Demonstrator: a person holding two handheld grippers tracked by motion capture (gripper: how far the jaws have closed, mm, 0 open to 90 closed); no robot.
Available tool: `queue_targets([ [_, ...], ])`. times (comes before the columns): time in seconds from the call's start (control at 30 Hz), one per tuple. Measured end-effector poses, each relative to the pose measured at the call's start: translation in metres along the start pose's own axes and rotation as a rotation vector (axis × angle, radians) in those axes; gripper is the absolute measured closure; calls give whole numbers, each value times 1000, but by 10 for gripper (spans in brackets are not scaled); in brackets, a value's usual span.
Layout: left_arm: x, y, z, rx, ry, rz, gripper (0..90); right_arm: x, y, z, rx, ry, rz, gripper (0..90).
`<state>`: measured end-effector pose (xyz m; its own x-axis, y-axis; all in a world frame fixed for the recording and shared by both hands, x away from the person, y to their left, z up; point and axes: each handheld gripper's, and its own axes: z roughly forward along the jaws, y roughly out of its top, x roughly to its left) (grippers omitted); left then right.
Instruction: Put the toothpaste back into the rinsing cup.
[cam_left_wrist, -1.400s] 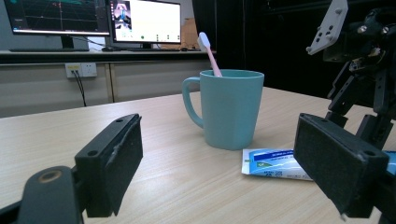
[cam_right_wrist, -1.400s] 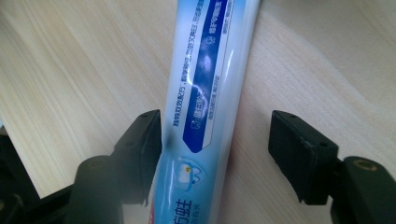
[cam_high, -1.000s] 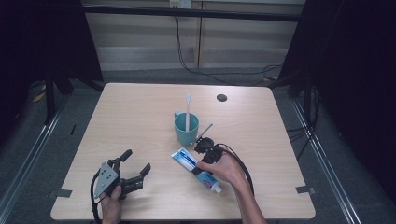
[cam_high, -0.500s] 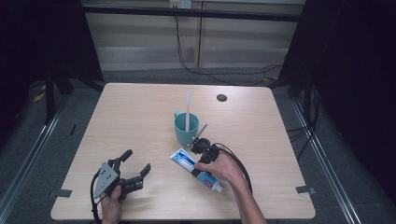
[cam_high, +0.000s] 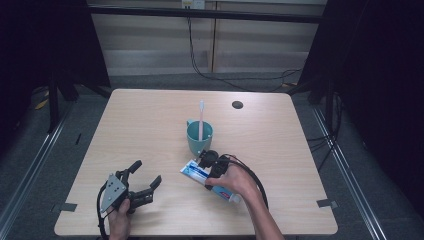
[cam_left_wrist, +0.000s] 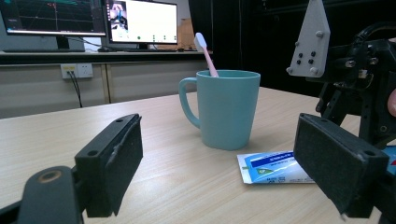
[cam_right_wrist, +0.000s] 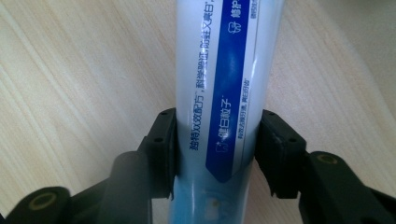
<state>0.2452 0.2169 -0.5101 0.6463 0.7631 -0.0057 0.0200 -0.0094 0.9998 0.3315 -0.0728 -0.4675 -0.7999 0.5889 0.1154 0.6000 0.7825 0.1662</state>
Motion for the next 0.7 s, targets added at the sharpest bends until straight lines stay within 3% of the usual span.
queue_targets([
  [0.3,0,0,0,-4,1,-7,158,-6,-6,-4,-40,45,40,689],
  [0.43,0,0,0,-5,-3,-6,157,-6,-7,-6,-53,53,48,709],
  [0.7,-1,0,0,-6,-2,-9,157,-8,-17,-9,-129,105,61,718],
])
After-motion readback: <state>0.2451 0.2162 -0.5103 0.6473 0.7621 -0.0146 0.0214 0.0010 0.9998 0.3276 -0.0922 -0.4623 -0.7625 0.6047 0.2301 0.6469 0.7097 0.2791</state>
